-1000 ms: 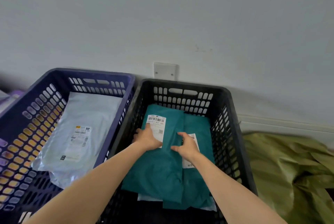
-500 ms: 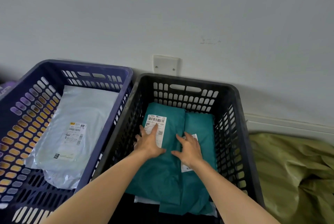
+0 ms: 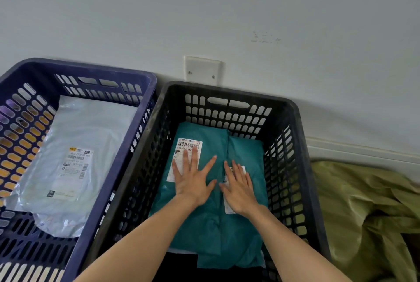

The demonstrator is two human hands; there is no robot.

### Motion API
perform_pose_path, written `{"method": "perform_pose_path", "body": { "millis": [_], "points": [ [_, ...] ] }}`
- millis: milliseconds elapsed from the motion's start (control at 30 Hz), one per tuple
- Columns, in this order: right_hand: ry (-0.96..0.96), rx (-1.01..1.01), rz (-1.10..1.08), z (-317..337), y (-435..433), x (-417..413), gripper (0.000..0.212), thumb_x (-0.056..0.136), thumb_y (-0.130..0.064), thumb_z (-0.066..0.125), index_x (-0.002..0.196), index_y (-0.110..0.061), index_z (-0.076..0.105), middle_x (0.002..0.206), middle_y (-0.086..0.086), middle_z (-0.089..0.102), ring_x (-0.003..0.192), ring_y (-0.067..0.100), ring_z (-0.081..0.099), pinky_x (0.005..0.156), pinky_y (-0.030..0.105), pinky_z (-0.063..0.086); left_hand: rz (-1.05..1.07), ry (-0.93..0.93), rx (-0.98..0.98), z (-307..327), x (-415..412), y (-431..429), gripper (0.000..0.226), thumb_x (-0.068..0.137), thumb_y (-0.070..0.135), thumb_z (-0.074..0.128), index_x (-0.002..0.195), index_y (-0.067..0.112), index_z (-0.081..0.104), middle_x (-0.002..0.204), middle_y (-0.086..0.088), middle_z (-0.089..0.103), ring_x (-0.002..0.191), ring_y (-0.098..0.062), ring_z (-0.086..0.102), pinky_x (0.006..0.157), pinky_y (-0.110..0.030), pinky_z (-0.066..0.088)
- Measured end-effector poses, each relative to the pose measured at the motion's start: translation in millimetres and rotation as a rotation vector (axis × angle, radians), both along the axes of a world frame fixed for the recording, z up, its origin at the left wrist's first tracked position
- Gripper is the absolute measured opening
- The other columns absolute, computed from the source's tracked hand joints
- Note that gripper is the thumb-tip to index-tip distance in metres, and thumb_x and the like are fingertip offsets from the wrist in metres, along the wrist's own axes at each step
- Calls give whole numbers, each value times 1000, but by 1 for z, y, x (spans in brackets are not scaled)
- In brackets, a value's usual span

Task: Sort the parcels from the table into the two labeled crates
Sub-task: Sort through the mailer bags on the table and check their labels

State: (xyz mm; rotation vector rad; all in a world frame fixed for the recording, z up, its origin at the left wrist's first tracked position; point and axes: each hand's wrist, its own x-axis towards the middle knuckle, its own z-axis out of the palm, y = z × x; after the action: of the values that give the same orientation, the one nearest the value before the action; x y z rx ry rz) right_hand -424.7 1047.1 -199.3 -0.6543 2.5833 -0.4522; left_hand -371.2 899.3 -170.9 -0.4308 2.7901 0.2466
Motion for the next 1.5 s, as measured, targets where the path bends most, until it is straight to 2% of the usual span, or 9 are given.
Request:
{"method": "perform_pose_path", "body": {
  "millis": [67,133,267,567,733,867,1033,1200,1500],
  "points": [
    [-4,-13,-21,1,3,0,61,104,-31,25,153,-26,-11,162,-5,-14,147,10,-16,115,33,-16,-56,-10,-36,-2,-2,2,66,96,60,27,143,52,-20,150,-9,-40,140,-35,-33,110,-65,-14],
    [9,12,-23,0,5,0,60,105,-28,24,153,-25,-11,162,-6,-15,147,9,-16,115,33,-15,-77,-34,-77,-6,0,1,65,98,58,26,144,51,-19,149,-8,-42,139,-35,-34,109,-65,-16],
    [42,88,-8,-7,5,0,60,105,-34,23,154,-26,-10,160,-6,-22,146,11,-22,113,34,-19,-104,-70,-117,-10,5,-5,62,97,61,20,144,51,-20,145,-4,-46,139,-31,-35,109,-65,-17],
    [-4,121,-3,-12,1,-6,62,104,-42,27,154,-29,-7,159,-6,-25,145,13,-24,112,35,-20,-133,-84,-88,-4,9,-8,60,97,62,18,146,50,-14,153,-3,-36,141,-31,-31,111,-64,-15],
    [1,128,4,9,0,-5,60,104,-39,31,155,-26,3,162,-1,-14,148,17,-15,117,42,-10,-73,-84,99,12,15,-10,60,101,50,30,151,43,-1,159,-4,-24,146,-29,-21,115,-57,-8],
    [9,88,-59,36,2,0,60,104,-37,34,155,-25,7,163,3,-5,150,19,-7,120,45,-2,-54,-97,256,39,16,-10,61,99,33,42,153,32,13,161,-11,-13,148,-32,-7,118,-52,8],
    [86,-100,-164,83,-10,15,56,103,-32,40,154,-17,20,162,8,12,149,22,12,119,43,16,-101,114,197,89,32,-24,56,98,23,42,151,23,23,160,-16,6,147,-32,7,117,-45,20],
    [130,-273,-163,130,-45,36,50,103,-31,42,150,-17,32,156,1,29,142,20,30,113,37,30,-173,292,100,141,59,-45,55,100,20,39,152,20,21,161,-12,6,149,-28,5,119,-42,15],
    [240,-502,-79,192,-142,107,43,103,-26,43,145,-18,38,151,-1,38,137,16,37,107,29,31,-33,511,90,208,149,-131,54,97,14,41,150,17,26,159,-12,15,147,-26,11,115,-40,21]
  ]
}}
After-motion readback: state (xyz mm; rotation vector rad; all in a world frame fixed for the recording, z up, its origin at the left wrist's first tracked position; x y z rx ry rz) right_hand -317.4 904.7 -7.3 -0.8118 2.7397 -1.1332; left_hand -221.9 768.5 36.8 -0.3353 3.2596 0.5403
